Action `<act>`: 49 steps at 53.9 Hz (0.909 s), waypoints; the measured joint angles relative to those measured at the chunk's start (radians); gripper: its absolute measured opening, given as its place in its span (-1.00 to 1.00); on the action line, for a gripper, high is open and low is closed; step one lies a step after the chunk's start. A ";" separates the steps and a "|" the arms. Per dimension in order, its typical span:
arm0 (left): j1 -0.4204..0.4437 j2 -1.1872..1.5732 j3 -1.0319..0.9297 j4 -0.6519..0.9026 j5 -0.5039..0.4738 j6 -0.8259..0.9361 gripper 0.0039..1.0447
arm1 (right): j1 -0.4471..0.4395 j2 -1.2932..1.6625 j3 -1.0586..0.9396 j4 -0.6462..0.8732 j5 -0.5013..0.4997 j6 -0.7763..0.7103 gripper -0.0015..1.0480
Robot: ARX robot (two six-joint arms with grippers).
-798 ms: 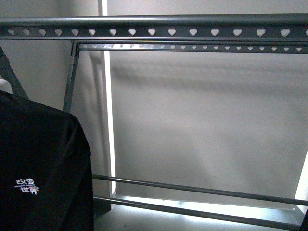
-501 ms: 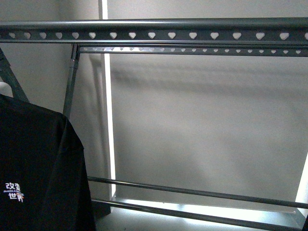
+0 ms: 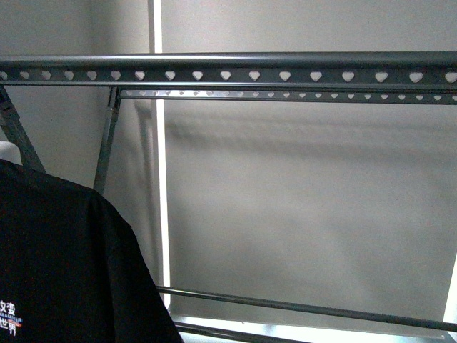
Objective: Hang clothes on hanger
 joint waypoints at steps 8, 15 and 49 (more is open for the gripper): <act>-0.032 0.374 0.243 -0.023 -0.103 -0.241 0.88 | 0.000 0.000 0.000 0.000 -0.001 0.000 0.86; -0.011 0.633 0.409 -0.031 -0.174 -0.347 0.88 | 0.000 0.000 0.000 0.000 0.000 0.000 0.86; -0.019 0.893 0.787 -0.154 -0.285 -0.398 0.45 | 0.000 0.000 0.000 0.000 0.000 0.000 0.86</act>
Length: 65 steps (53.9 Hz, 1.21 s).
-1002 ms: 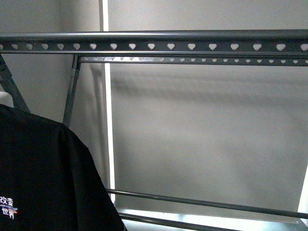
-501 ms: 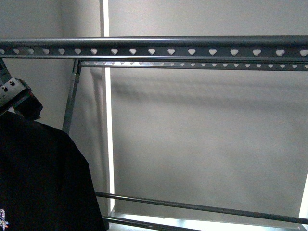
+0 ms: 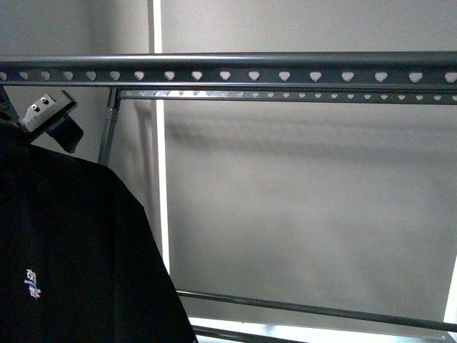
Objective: Hang clothes on hanger
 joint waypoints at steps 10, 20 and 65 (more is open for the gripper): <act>-0.011 0.034 0.061 -0.065 -0.012 0.008 -0.20 | 0.000 0.000 0.000 0.000 0.000 0.000 0.86; -0.013 0.026 0.049 -0.074 0.019 0.038 -0.62 | 0.000 0.000 0.000 0.000 0.000 0.000 0.86; 0.237 -0.473 -0.335 -0.745 0.919 1.247 -0.92 | 0.000 0.000 0.000 0.000 0.000 0.000 0.86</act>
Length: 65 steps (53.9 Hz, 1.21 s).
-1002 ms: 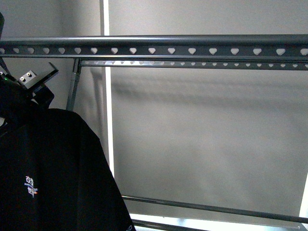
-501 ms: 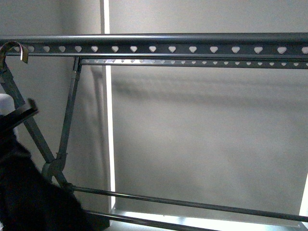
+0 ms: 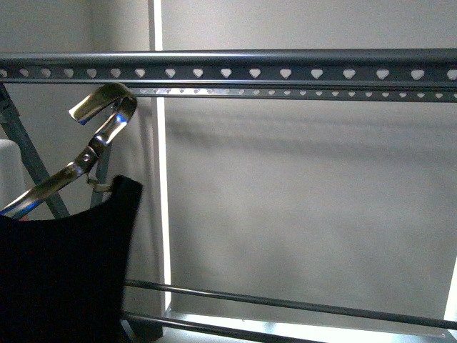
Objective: Hang clothes on hanger
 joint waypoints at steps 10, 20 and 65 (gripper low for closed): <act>-0.015 0.080 0.138 -0.123 -0.031 0.547 -0.92 | 0.000 0.000 0.000 0.000 0.000 0.000 0.86; -0.084 0.154 0.193 0.014 -0.026 0.995 -0.92 | 0.000 0.000 0.000 0.000 0.000 0.000 0.86; -0.418 0.506 0.687 0.119 -0.043 1.402 -0.92 | 0.000 0.000 0.000 0.000 0.000 0.000 0.86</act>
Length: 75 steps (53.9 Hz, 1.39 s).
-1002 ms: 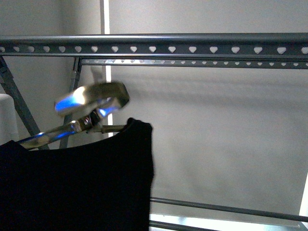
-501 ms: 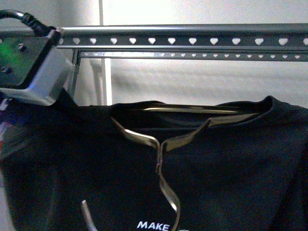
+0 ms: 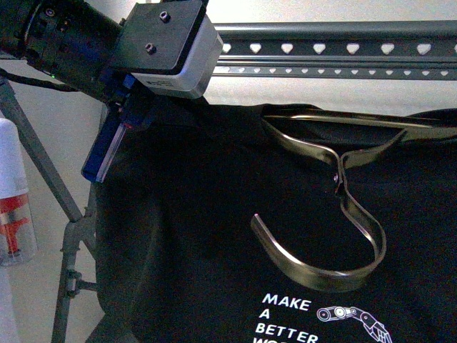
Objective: Hang clothes on hanger
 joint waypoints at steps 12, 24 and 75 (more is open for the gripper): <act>-0.020 0.042 0.101 -0.040 -0.017 -0.010 -0.92 | 0.000 0.000 0.000 0.000 0.000 0.000 0.86; -0.068 0.092 0.230 -0.039 -0.039 -0.082 -0.92 | 0.000 0.000 0.000 0.000 0.000 0.000 0.86; -0.096 0.109 0.307 -0.014 -0.048 -0.233 -0.92 | 0.000 0.000 0.000 0.000 0.000 0.000 0.86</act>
